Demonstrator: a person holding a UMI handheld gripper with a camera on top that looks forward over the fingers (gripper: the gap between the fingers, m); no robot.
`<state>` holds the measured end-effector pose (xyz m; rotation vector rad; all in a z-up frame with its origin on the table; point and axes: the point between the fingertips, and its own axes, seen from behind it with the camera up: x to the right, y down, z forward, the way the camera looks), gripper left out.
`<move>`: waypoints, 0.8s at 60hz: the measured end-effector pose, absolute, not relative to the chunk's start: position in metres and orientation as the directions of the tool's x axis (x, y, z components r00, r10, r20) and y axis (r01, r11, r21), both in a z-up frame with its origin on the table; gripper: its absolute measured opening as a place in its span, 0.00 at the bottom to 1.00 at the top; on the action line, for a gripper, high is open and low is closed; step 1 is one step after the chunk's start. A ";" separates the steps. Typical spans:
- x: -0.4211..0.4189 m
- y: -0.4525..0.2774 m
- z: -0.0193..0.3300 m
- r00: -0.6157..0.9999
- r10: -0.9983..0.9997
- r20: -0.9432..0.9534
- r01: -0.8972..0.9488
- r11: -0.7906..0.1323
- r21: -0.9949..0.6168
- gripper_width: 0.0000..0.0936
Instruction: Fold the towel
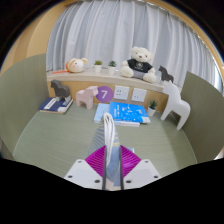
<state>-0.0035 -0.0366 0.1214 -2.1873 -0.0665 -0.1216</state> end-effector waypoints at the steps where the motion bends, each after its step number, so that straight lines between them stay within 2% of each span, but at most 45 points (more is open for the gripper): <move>1: 0.005 -0.038 0.116 0.993 0.008 0.118 0.100 -0.587 -0.803 0.28; 3: 0.024 -0.041 0.103 0.991 0.016 0.133 0.116 -0.602 -0.790 0.37; 9: 0.060 -0.058 0.061 0.982 0.053 0.182 0.170 -0.673 -0.720 0.52; 12: 0.064 -0.066 0.054 0.980 0.086 0.178 0.188 -0.684 -0.705 0.62; 15: 0.067 -0.071 0.059 0.980 0.105 0.171 0.197 -0.676 -0.710 0.64; 18: 0.068 -0.076 0.073 0.979 0.115 0.168 0.202 -0.663 -0.721 0.66; 22: 0.069 -0.083 0.094 0.983 0.111 0.147 0.184 -0.646 -0.741 0.73; 32: 0.063 -0.097 0.174 0.988 0.115 0.101 0.149 -0.571 -0.807 0.89; 40: 0.046 -0.121 0.230 0.990 0.131 0.055 0.115 -0.510 -0.853 0.90; 48: 0.023 -0.159 0.260 0.987 0.158 0.000 0.076 -0.471 -0.879 0.90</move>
